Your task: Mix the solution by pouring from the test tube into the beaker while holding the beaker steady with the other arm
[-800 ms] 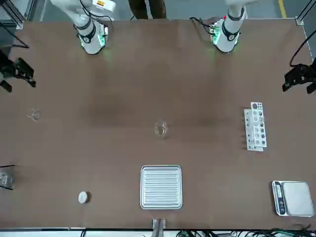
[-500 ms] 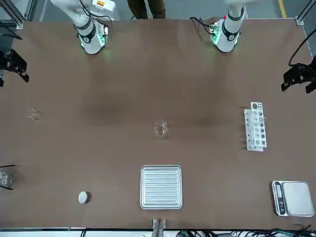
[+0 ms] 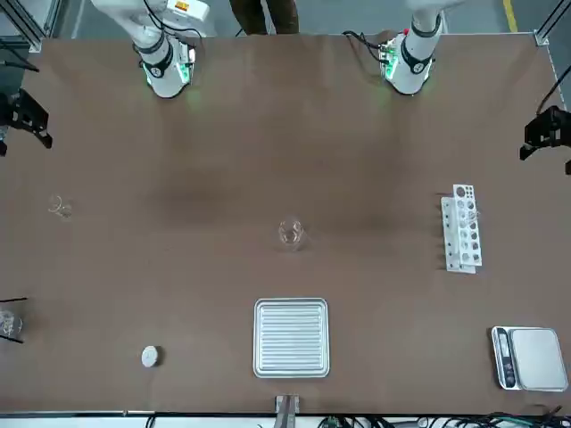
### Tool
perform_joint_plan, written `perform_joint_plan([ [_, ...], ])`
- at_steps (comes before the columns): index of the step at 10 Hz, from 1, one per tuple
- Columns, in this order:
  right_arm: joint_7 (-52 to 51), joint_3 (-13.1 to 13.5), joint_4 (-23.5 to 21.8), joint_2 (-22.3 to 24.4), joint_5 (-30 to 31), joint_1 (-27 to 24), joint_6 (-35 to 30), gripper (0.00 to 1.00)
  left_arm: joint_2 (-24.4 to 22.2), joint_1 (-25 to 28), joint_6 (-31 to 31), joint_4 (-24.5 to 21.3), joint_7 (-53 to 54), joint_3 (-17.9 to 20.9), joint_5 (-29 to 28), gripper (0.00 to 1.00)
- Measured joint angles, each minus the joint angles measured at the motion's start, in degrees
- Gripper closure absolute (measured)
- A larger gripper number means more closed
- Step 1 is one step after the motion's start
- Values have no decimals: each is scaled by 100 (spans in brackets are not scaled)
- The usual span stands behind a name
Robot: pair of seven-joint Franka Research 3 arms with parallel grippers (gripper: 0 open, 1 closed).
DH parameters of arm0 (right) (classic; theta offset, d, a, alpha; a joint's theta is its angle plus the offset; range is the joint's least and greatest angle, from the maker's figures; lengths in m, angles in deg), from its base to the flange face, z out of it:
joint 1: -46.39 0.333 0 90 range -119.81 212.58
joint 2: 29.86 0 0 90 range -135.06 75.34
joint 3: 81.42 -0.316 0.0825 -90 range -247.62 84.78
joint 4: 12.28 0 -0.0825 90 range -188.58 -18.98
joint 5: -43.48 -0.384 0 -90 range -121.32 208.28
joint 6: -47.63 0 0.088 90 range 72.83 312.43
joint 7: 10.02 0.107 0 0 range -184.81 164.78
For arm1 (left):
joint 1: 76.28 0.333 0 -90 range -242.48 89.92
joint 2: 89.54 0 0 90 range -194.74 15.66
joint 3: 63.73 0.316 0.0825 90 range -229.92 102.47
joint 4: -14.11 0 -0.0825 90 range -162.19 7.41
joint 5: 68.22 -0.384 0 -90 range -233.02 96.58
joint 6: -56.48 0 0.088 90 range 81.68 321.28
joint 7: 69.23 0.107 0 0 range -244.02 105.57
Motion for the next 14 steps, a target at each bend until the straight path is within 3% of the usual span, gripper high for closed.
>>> perform_joint_plan([
  [3,-3,-14,-44,-68,-81,18,58,0,249,20,182,16,1753,9,78,0],
  [5,-278,-62,-158,-334,-476,165,479,0,433,450,361,22,2569,83,754,0],
  [7,-873,-94,-228,-720,-1030,331,955,0,827,1200,374,20,3926,119,1741,0],
  [11,-3203,-101,-240,-1333,-2313,445,1445,0,1608,2002,311,30,6341,124,3287,0],
  [14,-4992,-111,-258,-1882,-3205,688,2154,0,2311,2268,-265,1,7878,124,4199,1],
])
